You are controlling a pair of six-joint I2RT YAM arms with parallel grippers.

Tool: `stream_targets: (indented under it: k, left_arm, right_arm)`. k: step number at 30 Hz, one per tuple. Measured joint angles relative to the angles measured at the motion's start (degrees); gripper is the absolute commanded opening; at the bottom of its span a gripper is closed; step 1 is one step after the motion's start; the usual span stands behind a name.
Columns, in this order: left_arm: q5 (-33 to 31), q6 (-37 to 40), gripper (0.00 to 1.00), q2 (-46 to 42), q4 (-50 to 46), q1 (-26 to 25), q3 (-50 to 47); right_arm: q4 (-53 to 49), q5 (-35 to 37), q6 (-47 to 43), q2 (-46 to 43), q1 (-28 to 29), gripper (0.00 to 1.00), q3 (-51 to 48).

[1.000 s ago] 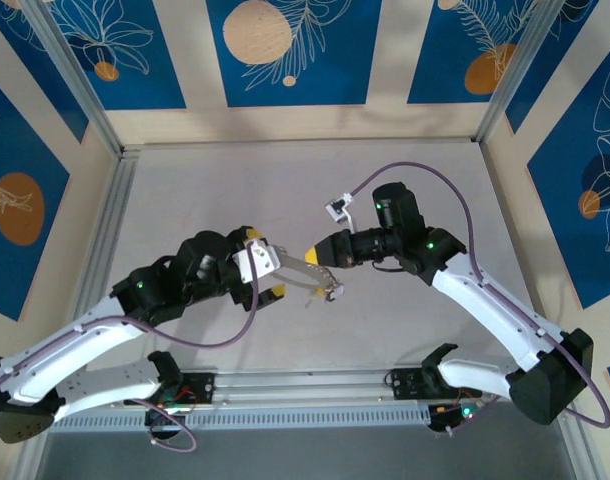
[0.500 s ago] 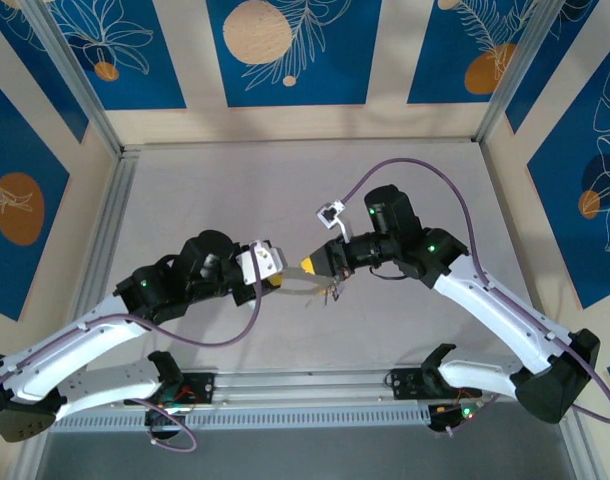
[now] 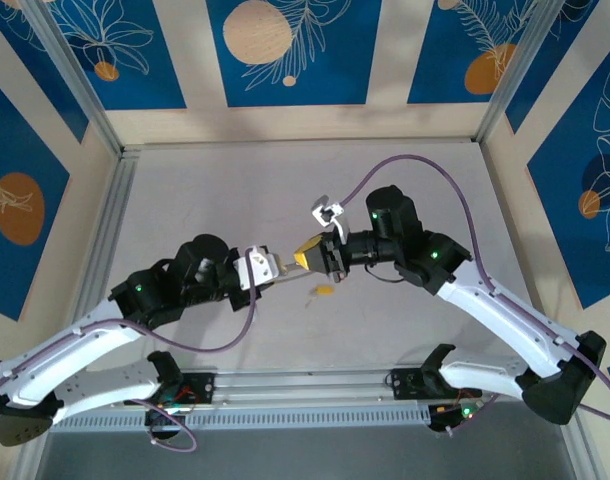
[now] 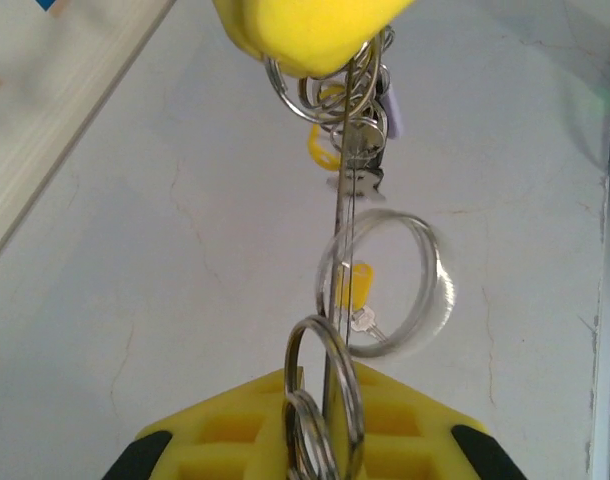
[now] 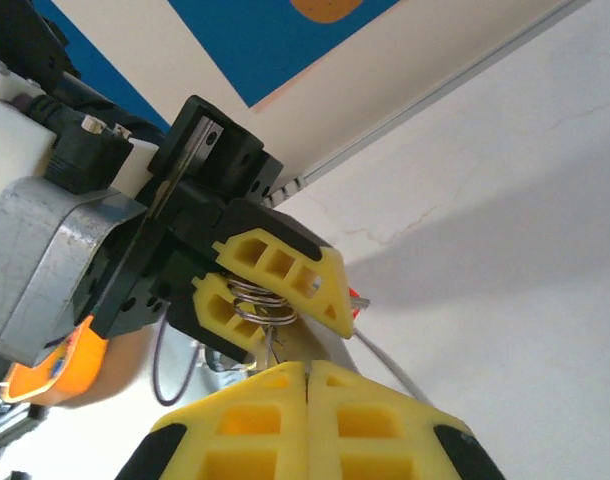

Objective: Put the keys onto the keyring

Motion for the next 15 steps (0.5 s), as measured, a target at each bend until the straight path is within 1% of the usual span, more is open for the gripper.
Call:
stream_targets:
  k: [6, 8, 11, 15]
  left_arm:
    - [-1.7, -1.9, 0.0, -0.9, -1.9, 0.0, 0.0]
    - [-2.5, -1.9, 0.0, -0.9, -2.4, 0.0, 0.0]
    - [-4.0, -2.1, 0.0, -0.8, -2.7, -0.1, 0.0]
    - [-5.9, -2.1, 0.0, -0.9, -2.8, -0.1, 0.0]
  right_arm:
    - [0.0, 13.7, -7.6, -0.9, 7.8, 0.0, 0.0]
    - [-0.6, 17.3, -9.9, -0.8, 9.5, 0.0, 0.2]
    - [-2.3, 21.2, -12.6, -0.1, 11.0, 0.0, 1.2]
    - [-3.8, 24.6, -14.6, 1.1, 12.0, 0.0, 2.5]
